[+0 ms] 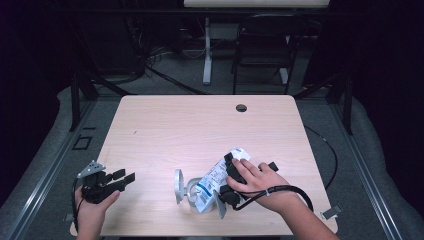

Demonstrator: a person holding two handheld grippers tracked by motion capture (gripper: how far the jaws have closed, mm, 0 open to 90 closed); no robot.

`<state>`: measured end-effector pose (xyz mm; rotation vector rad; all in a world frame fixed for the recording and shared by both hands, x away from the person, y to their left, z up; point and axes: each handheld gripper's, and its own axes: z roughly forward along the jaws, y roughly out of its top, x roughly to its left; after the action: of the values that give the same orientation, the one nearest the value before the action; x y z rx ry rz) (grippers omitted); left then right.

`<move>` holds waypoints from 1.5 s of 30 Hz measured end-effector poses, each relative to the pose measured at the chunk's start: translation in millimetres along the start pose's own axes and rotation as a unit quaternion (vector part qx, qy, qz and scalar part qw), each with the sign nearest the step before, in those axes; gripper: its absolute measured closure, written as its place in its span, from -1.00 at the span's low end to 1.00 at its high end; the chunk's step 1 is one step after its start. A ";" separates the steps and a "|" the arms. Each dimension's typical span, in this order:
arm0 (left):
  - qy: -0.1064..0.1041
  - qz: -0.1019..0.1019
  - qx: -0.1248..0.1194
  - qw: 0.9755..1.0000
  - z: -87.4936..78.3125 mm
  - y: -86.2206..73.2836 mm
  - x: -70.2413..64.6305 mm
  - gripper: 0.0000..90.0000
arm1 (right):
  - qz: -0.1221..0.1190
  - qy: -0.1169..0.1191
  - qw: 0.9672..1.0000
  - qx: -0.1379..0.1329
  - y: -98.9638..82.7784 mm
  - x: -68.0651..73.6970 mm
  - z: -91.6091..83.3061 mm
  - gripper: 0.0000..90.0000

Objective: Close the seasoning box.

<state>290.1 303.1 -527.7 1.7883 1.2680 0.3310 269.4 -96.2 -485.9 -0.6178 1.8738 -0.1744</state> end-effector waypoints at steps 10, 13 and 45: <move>0.000 0.000 -0.001 1.000 -0.2 0.0 0.0 0.11 | -0.004 0.002 1.000 0.002 0.6 -1.6 -1.6 0.10; 0.001 0.000 -0.001 1.000 -0.2 0.1 0.0 0.11 | -0.005 0.003 1.000 0.003 0.6 -1.9 -1.9 0.11; 0.001 -0.003 0.001 1.000 -0.2 -0.7 1.4 0.11 | -0.005 -0.001 1.000 0.003 1.2 -2.6 -2.4 0.15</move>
<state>290.2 304.4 -528.5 1.7863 1.2762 0.3288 267.5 -94.3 -483.3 -0.6222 1.8686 -0.1859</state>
